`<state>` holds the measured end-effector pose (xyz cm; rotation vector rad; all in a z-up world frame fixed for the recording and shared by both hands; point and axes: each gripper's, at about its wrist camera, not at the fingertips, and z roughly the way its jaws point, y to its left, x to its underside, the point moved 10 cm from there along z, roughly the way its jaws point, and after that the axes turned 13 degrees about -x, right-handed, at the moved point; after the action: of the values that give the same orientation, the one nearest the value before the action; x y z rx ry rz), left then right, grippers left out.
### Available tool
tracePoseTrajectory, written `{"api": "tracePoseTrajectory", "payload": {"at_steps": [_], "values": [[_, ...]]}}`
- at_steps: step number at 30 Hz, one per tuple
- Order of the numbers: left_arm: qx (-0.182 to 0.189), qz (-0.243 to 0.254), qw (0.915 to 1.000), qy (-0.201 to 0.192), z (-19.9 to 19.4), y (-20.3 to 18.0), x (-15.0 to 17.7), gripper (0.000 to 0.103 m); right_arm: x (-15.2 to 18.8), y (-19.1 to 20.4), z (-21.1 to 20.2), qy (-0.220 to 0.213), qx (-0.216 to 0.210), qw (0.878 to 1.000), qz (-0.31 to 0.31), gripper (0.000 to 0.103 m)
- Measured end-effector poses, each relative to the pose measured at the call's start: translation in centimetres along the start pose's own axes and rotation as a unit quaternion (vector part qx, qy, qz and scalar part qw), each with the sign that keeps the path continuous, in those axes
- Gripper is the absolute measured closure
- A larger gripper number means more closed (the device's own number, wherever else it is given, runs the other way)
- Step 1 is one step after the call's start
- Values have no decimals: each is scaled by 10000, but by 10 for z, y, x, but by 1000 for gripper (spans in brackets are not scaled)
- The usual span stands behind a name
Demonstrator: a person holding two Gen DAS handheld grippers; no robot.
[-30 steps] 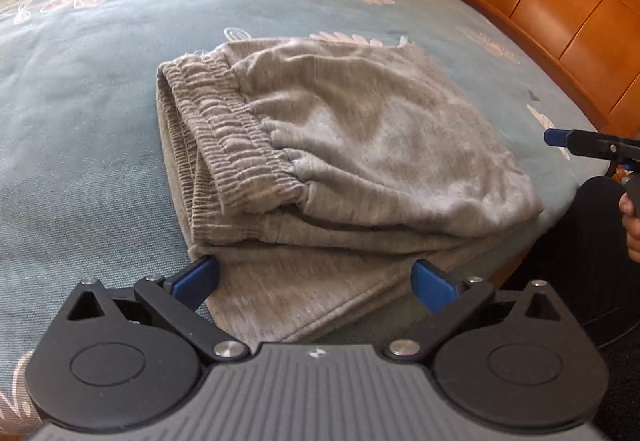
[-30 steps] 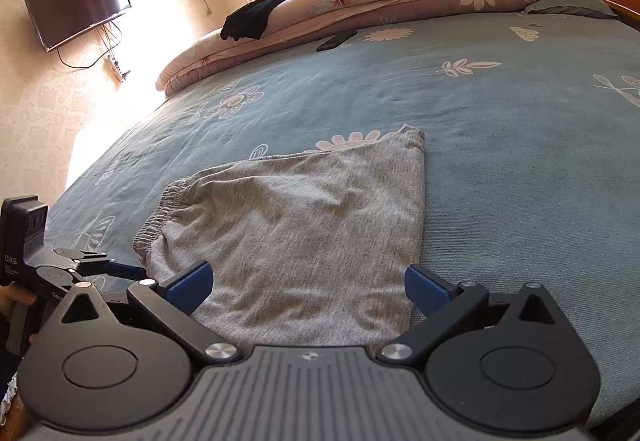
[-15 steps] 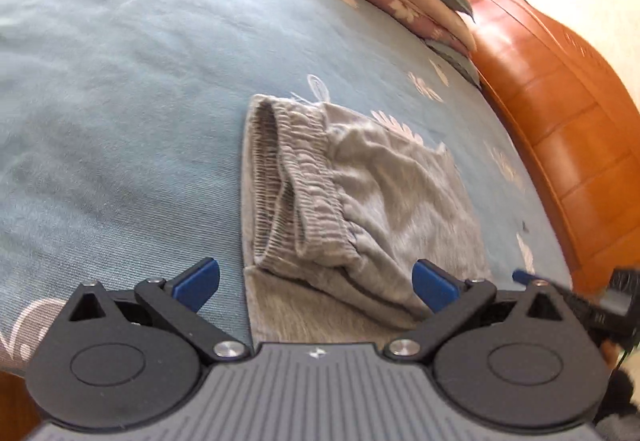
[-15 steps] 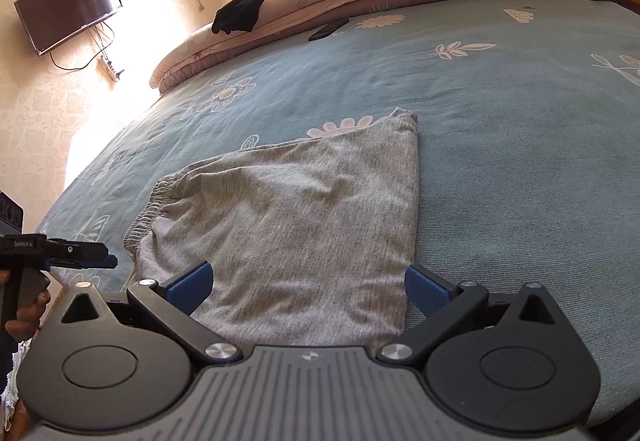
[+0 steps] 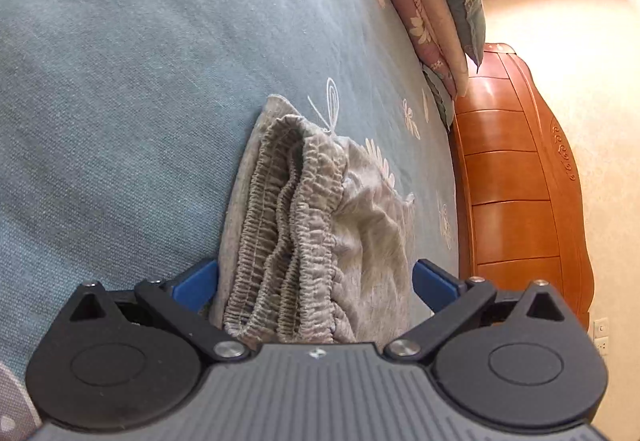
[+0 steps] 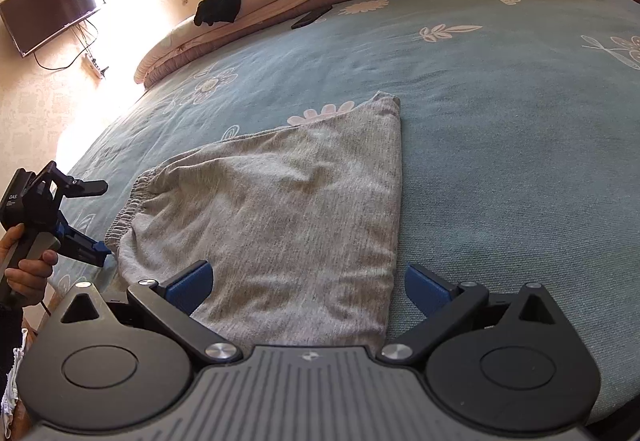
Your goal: Fold clothes
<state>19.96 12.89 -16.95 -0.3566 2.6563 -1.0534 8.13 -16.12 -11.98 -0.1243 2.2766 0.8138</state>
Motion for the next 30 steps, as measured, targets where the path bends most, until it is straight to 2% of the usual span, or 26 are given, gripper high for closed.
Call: {"api": "tracePoseTrajectory", "payload": {"at_steps": [5,12,15,17,20,22,24,28,30], "values": [[89,-36,9999,44,8,-4,-14,1,0,-4,2,14,57,10000,60,0],[427,180,9987,196,-1,0,15,1,1,-2,4,87,94,9999,-111,0],[446,103,9989,118,1,-2,10,1,-1,-2,5,107,69,9999,-116,0],[443,32,9990,25,9,-6,-5,1,-2,-2,6,111,53,9999,-109,0],[415,65,9991,73,21,-17,-25,1,-4,-1,4,85,41,9998,-146,0],[282,126,9994,179,26,-21,-26,1,-5,0,2,48,52,9998,-163,0],[250,310,9986,354,24,-23,-13,1,-6,-2,0,15,48,9999,-138,0],[443,499,9962,554,10,-14,22,1,-6,-5,-1,17,12,10000,-87,0],[321,638,9964,466,7,-13,26,1,-7,-6,0,27,-21,10000,-73,0]]}}
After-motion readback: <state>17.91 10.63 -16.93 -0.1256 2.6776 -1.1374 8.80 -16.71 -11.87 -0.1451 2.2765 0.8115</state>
